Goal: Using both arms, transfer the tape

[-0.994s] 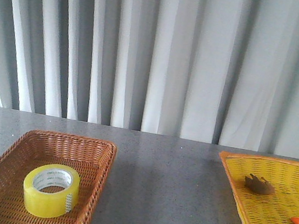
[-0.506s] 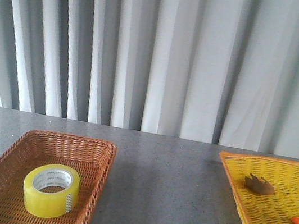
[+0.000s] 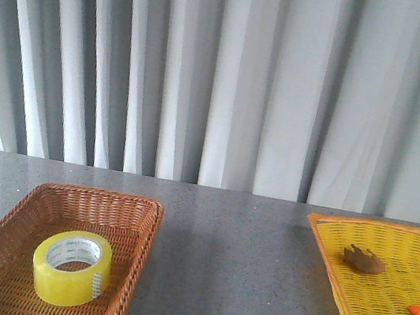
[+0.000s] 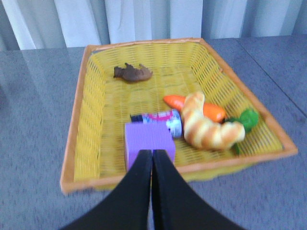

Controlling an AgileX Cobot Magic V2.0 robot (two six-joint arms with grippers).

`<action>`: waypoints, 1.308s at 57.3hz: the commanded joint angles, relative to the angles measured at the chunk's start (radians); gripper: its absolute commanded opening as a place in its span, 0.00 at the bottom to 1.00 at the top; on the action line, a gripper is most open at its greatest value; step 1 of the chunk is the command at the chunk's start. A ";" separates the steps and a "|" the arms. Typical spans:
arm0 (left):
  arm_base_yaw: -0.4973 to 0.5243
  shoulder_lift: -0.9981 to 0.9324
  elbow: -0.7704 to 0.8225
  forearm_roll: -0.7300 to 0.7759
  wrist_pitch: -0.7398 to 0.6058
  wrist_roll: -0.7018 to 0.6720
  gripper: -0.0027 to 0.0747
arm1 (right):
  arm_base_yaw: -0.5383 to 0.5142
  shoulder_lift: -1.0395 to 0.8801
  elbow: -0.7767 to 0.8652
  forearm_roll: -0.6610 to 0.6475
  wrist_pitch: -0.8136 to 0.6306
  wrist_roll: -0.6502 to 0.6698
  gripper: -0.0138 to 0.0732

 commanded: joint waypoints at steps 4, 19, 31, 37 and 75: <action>-0.001 -0.016 -0.008 0.000 -0.070 -0.008 0.03 | 0.000 -0.196 0.164 -0.023 -0.109 -0.002 0.15; -0.001 -0.016 -0.008 0.000 -0.070 -0.008 0.03 | 0.000 -0.381 0.400 0.040 -0.200 0.000 0.15; -0.001 -0.016 -0.008 0.000 -0.070 -0.008 0.03 | 0.027 -0.405 0.527 0.070 -0.383 0.000 0.15; -0.001 -0.016 -0.008 0.000 -0.070 -0.008 0.03 | 0.077 -0.405 0.526 0.035 -0.374 -0.004 0.15; -0.001 -0.016 -0.008 0.000 -0.070 -0.008 0.03 | 0.138 -0.405 0.526 -0.008 -0.411 -0.006 0.15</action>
